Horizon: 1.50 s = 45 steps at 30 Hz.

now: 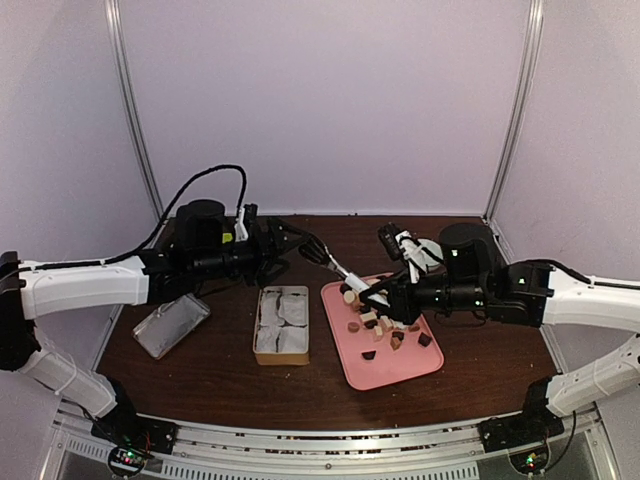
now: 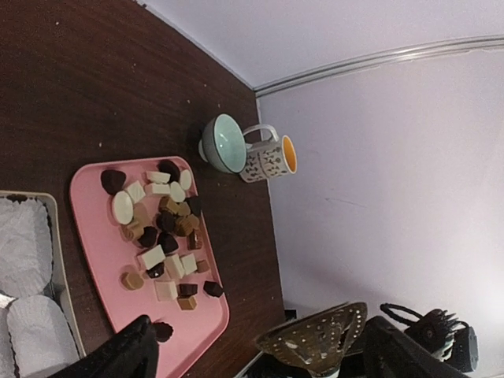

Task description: Pack the chocolate

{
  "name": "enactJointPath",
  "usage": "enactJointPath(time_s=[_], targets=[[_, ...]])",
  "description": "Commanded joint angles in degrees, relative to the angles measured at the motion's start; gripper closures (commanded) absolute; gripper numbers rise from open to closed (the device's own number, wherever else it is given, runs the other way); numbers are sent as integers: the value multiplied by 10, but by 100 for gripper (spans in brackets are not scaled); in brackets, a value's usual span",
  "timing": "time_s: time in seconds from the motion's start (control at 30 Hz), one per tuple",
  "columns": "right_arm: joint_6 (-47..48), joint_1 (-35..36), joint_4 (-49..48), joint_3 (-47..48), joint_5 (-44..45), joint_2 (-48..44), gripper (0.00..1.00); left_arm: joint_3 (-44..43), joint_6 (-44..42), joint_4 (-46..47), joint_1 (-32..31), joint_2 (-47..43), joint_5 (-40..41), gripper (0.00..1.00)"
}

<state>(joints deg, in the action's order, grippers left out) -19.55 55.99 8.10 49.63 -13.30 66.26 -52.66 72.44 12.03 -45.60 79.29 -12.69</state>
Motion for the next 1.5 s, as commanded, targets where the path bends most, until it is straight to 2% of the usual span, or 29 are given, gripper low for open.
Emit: enactJointPath(time_s=[0.0,0.23,0.47,0.77,0.97,1.1,1.23,1.47], targets=[[58,20,37,42,91,20,78,-24,100,-15,-16,6,52,7],[83,39,47,58,129,42,79,-31,139,28,-22,31,31,7],[85,45,44,63,140,47,79,-26,167,41,-23,49,36,19],[85,52,39,69,136,58,79,-30,169,37,-29,55,48,24],[80,54,38,75,140,73,79,-23,173,60,-31,63,52,40],[72,54,35,73,149,77,79,-17,172,57,-33,59,70,47],[65,54,30,70,151,76,75,-10,168,53,-35,52,85,58],[58,54,27,68,152,79,69,-11,154,55,-37,50,86,62]])
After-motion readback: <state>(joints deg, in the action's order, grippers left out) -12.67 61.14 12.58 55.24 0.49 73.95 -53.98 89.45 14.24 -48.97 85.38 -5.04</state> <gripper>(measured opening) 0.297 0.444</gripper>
